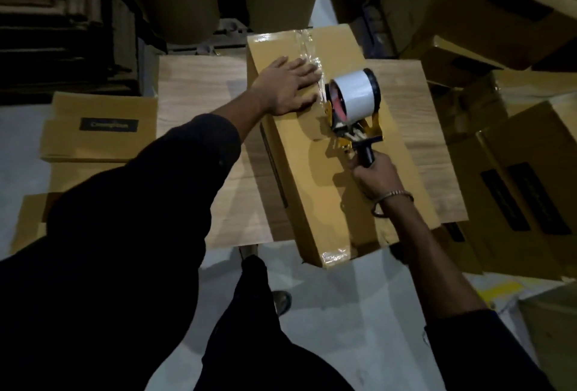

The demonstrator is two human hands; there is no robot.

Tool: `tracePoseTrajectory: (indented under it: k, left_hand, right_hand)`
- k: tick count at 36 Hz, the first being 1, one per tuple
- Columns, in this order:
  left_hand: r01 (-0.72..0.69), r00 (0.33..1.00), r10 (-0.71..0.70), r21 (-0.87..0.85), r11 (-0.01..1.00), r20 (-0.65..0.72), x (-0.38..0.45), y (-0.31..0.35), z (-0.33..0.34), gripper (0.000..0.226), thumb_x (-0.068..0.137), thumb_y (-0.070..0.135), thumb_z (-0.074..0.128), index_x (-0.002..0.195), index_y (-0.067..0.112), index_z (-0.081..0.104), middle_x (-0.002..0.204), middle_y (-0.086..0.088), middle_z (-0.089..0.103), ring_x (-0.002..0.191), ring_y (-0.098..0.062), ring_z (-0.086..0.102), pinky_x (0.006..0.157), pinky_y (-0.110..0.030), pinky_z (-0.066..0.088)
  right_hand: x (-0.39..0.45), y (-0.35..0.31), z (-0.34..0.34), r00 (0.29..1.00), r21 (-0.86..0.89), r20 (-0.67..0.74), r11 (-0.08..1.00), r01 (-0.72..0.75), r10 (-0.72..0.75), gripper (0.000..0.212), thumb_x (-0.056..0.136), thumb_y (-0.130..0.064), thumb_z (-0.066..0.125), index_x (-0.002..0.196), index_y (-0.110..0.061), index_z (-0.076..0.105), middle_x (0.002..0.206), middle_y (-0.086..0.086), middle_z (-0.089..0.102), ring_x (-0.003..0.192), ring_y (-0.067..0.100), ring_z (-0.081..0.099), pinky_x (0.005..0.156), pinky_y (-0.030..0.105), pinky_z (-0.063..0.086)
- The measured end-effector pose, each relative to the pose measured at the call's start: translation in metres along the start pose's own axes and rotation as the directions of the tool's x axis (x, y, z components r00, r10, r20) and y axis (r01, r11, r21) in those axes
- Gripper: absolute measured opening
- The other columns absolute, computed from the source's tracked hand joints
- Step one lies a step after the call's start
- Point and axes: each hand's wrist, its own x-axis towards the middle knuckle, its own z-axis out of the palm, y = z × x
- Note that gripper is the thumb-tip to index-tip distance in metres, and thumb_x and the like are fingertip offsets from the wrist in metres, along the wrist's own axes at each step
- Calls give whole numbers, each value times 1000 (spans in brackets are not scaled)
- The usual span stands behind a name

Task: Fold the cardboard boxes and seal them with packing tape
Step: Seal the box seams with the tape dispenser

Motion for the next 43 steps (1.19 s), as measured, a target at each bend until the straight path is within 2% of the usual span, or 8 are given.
tracePoseTrajectory:
  k: [3,6,12,18,25,30,35,43]
  left_hand:
    - [33,999,-33,39,999,-5,-5,14,-2,71,105,62,13,165,27,26,173,-1,24,159,-26,20,126,-56,15]
    - [19,1000,-19,33,999,-3,-19,41,5,61,109,45,22,164,19,30,171,-8,27,158,-28,23,126,-59,16]
    - [1,1000,-1,9,1000,30,-38,70,26,71,106,54,4,167,18,16,174,-5,14,162,-20,8,129,-54,2]
    - [-21,1000,20,57,998,13,-35,67,23,73,104,57,6,165,21,22,174,-6,15,162,-23,9,129,-53,5]
    - [12,998,-13,14,1000,54,-36,72,16,73,106,63,6,168,25,9,176,1,2,162,-19,1,129,-50,0]
    - [-4,999,3,20,1000,40,-42,74,18,66,108,59,10,167,29,15,175,-1,11,161,-23,11,128,-55,6]
    - [-144,988,145,-16,989,56,-57,102,25,62,111,48,16,164,20,29,173,-4,23,161,-23,15,128,-58,6]
    - [-86,995,86,-12,996,46,-65,110,34,67,108,48,6,165,19,25,174,-2,18,162,-21,10,129,-49,6]
  right_hand:
    - [-8,12,3,1000,22,-22,1000,-18,19,11,82,-21,69,91,-25,72,96,13,74,94,37,68,87,46,57]
    - [-8,11,4,998,32,-52,999,-23,24,15,87,-26,69,100,-20,73,94,15,73,91,40,66,84,48,57]
    - [-9,10,1,1000,56,-25,998,-10,11,18,88,-24,68,104,-19,73,93,14,72,87,37,66,77,41,53]
    - [-13,6,1,999,6,-35,999,35,-34,16,87,-20,66,101,-15,70,90,13,70,83,35,64,72,38,49]
    - [-37,30,-13,999,-10,31,1000,-13,13,17,90,-18,66,107,-16,72,99,12,71,94,35,64,83,39,50]
    - [-61,50,-7,1000,16,0,1000,-4,4,7,92,-20,66,86,-21,63,78,4,62,84,33,61,76,36,45]
    - [-61,45,-9,999,55,-6,997,-51,51,7,91,-21,68,85,-20,64,83,8,65,85,35,63,78,40,49]
    - [-69,46,-12,999,62,34,998,-15,13,7,87,-18,69,93,-13,69,84,10,69,85,33,65,80,41,53]
